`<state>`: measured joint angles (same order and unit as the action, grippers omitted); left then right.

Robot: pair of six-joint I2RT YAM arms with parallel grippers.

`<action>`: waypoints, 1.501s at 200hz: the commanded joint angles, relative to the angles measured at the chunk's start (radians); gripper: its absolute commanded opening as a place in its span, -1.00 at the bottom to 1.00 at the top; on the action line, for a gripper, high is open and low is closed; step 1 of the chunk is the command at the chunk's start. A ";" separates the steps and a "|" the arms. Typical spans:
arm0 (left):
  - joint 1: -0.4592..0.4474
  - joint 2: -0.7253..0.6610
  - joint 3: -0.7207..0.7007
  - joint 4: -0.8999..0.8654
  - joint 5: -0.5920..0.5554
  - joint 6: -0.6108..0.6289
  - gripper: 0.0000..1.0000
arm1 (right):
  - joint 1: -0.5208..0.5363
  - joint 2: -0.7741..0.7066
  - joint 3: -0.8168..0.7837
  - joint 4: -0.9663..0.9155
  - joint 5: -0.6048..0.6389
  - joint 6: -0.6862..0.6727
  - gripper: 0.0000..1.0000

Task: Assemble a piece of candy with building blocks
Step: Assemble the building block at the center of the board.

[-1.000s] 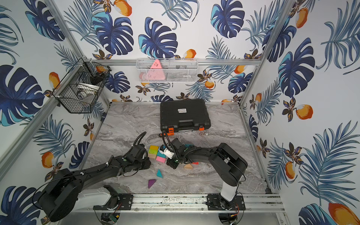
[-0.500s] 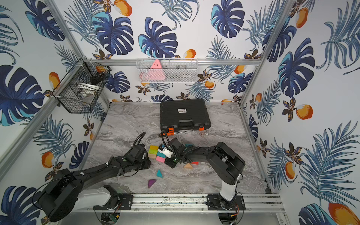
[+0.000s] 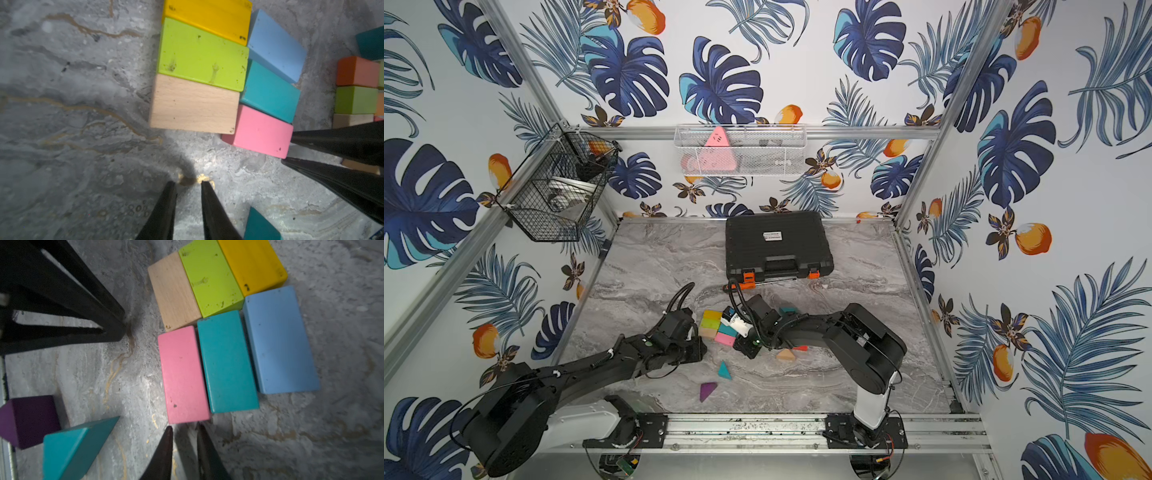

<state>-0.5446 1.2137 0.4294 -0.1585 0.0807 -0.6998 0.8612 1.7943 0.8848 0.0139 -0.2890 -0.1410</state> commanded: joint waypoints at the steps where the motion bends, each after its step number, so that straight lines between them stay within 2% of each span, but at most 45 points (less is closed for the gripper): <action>1: 0.000 -0.013 -0.019 0.062 0.066 0.010 -0.44 | -0.001 -0.009 -0.009 -0.027 0.031 0.009 -0.51; 71: -0.008 0.061 -0.019 0.165 0.123 -0.028 -0.47 | -0.001 0.013 0.018 -0.043 0.045 0.012 -0.51; 166: -0.034 0.122 -0.009 0.184 0.062 -0.089 -0.49 | -0.001 0.039 0.025 -0.050 0.036 0.011 -0.51; 236: -0.034 0.107 -0.004 0.162 0.033 -0.083 -0.50 | -0.002 0.007 0.016 -0.065 0.052 0.015 -0.49; 263: -0.033 0.028 -0.002 0.108 0.033 -0.070 -0.50 | -0.001 -0.067 0.001 -0.072 0.084 0.035 -0.34; 278: -0.034 -0.067 0.027 -0.007 -0.017 -0.043 -0.46 | -0.002 -0.122 -0.006 -0.076 0.101 0.054 -0.24; 300: -0.031 -0.222 0.102 -0.215 -0.114 0.003 -0.29 | -0.001 -0.204 -0.001 -0.114 0.109 0.103 -0.04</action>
<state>-0.5774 1.1069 0.4671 -0.1440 0.0834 -0.7559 0.8585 1.6585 0.8814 -0.0479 -0.2035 -0.0967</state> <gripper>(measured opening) 0.321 0.426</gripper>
